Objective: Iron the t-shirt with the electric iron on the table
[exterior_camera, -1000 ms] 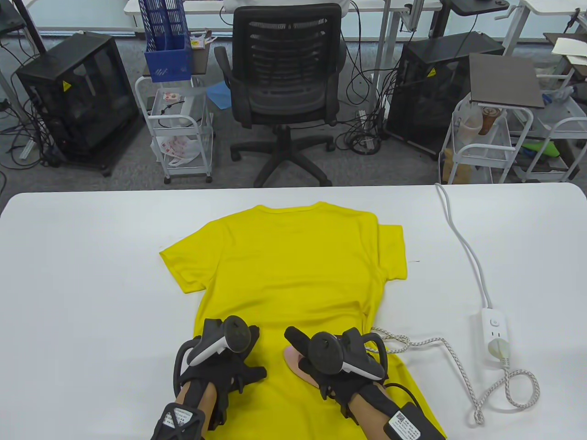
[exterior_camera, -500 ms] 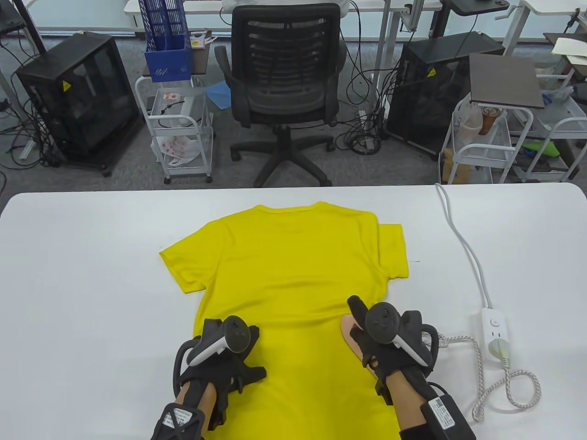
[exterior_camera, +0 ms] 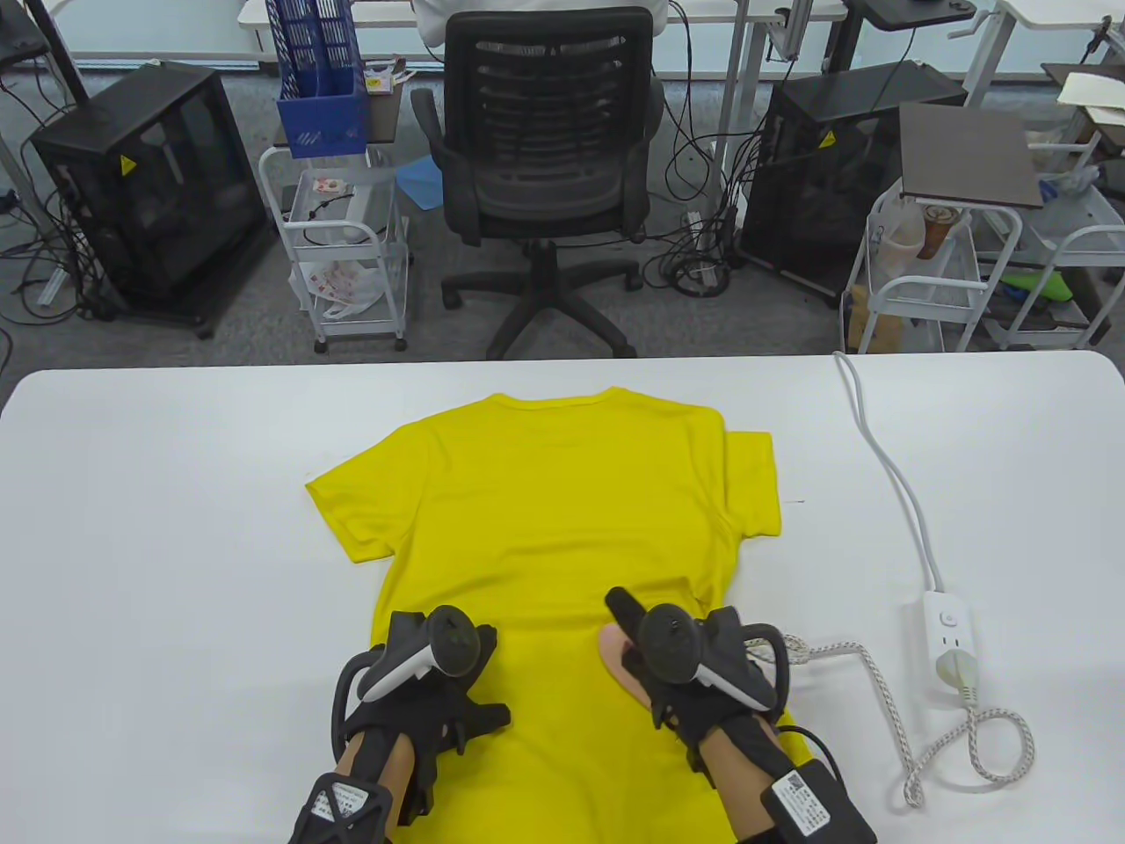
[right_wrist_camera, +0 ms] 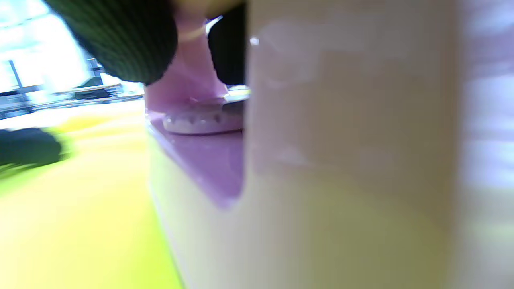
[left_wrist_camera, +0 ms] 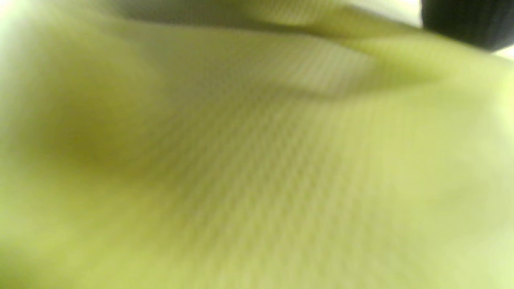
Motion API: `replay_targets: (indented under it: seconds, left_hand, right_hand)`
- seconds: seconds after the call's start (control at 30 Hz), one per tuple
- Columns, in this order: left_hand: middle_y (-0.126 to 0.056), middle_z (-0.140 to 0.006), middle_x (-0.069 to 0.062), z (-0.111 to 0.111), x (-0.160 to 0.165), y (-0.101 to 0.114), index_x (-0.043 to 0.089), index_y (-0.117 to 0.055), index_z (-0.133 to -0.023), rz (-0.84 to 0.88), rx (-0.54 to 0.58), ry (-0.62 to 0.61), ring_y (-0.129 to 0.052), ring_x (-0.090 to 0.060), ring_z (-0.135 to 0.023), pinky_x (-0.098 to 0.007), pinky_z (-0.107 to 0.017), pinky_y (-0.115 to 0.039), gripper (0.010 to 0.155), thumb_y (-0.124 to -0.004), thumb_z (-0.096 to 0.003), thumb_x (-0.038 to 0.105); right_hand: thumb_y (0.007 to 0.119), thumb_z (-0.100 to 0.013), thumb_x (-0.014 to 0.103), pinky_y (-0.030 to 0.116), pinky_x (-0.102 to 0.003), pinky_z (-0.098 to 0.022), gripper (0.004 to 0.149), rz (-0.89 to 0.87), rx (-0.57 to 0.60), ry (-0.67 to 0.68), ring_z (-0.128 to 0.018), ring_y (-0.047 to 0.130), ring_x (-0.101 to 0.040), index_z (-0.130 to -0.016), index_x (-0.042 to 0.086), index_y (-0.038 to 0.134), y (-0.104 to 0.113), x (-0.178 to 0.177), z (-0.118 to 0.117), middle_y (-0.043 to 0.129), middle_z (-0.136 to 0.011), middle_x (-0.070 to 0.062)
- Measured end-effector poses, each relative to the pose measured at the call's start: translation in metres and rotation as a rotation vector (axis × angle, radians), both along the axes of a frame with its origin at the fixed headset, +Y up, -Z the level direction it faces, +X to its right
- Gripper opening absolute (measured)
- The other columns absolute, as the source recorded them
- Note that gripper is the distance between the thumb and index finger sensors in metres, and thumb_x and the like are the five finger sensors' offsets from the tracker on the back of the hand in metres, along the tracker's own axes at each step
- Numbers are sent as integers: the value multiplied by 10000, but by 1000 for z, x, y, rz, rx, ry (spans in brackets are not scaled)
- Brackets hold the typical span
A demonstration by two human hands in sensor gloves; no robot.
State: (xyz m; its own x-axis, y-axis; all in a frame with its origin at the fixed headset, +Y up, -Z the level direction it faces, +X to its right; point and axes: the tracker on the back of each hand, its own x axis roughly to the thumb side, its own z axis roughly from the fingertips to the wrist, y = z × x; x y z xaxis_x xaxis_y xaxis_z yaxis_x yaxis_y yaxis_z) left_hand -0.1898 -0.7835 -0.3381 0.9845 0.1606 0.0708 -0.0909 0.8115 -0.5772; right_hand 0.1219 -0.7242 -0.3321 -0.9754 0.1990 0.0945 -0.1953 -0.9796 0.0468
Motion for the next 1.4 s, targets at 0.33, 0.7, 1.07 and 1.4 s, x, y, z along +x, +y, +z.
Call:
replay_targets:
  seconds: [0.33, 0.7, 1.07, 1.4]
  left_hand:
    - [-50, -1161, 41, 0, 0, 0, 495, -197, -1069, 1, 0, 0, -34, -388, -1113, -726, -748, -239, 925, -751, -366, 726]
    - [-51, -1161, 41, 0, 0, 0, 495, -199, -1068, 2, 0, 1, -36, -389, -1113, -727, -748, -239, 923, -753, -366, 725]
    - [-54, -1162, 38, 0, 0, 1, 495, -200, -1069, -1, -1, 0, -38, -390, -1114, -728, -748, -242, 924, -753, -366, 725]
    - [-50, -1161, 41, 0, 0, 1, 497, -200, -1068, 4, -2, 4, -33, -389, -1113, -729, -747, -238, 923, -754, -366, 724]
  right_hand:
    - [838, -436, 470, 820, -460, -333, 663, -121, -113, 115, -339, 952, -221, -997, 508, 485, 0, -13, 5, 864, -717, -90]
    - [836, -421, 476, 827, -462, -327, 670, 11, -21, 265, -333, 964, -221, -983, 523, 476, 2, -60, 23, 873, -711, -83]
    - [845, -434, 466, 825, -457, -320, 664, -103, -70, -21, -325, 955, -217, -997, 502, 494, 0, 18, 0, 874, -705, -90]
    - [841, -422, 473, 824, -461, -327, 669, -36, -67, 375, -331, 958, -219, -984, 522, 482, 2, -84, 37, 873, -707, -82]
